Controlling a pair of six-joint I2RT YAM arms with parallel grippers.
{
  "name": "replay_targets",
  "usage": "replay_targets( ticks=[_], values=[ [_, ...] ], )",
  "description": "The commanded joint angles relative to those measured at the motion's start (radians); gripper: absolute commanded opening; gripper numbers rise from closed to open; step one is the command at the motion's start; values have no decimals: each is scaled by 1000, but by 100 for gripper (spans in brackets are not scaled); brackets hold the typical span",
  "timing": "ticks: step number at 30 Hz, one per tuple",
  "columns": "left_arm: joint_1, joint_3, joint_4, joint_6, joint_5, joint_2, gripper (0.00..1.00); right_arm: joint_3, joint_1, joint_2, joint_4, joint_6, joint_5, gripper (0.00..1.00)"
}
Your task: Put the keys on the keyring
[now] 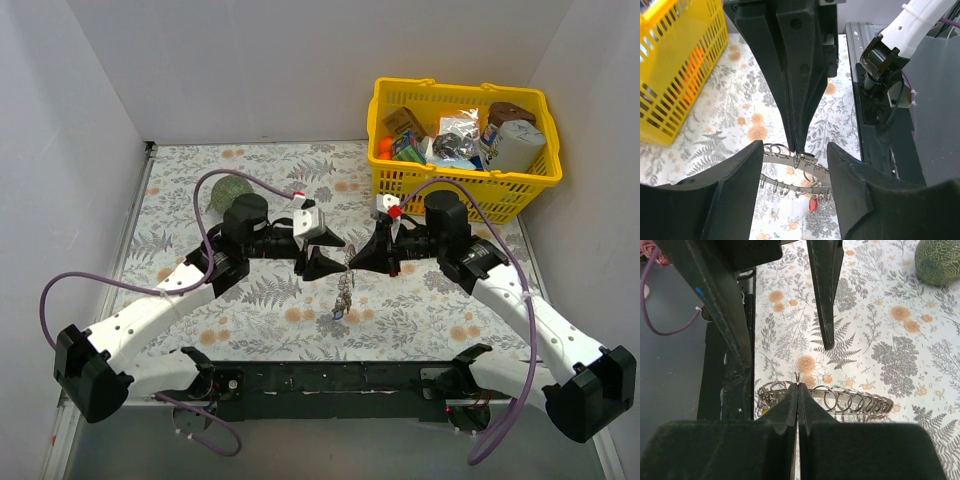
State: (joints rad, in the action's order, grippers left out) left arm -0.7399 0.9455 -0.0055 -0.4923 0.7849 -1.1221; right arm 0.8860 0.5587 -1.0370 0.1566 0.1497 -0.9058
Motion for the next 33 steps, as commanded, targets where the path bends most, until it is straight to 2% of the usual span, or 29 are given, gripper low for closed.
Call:
replay_targets(
  ticks=[1, 2, 5, 13, 17, 28, 33],
  values=[
    [-4, 148, -333, 165, -48, -86, 54, 117, 6, -31, 153, 122, 30, 1],
    [-4, 174, -403, 181, -50, -111, 54, 126, 6, -44, 188, 143, 38, 1],
    [-12, 239, -482, 218, -50, -185, 52, 152, 6, -69, 245, 175, 64, 1],
    [-27, 277, -508, 236, -24, -274, 39, 149, 6, -90, 284, 206, 107, 1],
    [-35, 288, -505, 236, -12, -298, 31, 146, 7, -89, 278, 206, 107, 1],
    [-38, 207, -325, 176, -13, -237, 28, 133, 6, -75, 255, 194, 97, 1],
    [-38, 210, -321, 164, -4, -249, 13, 126, 6, -69, 248, 191, 97, 1]
  ],
)
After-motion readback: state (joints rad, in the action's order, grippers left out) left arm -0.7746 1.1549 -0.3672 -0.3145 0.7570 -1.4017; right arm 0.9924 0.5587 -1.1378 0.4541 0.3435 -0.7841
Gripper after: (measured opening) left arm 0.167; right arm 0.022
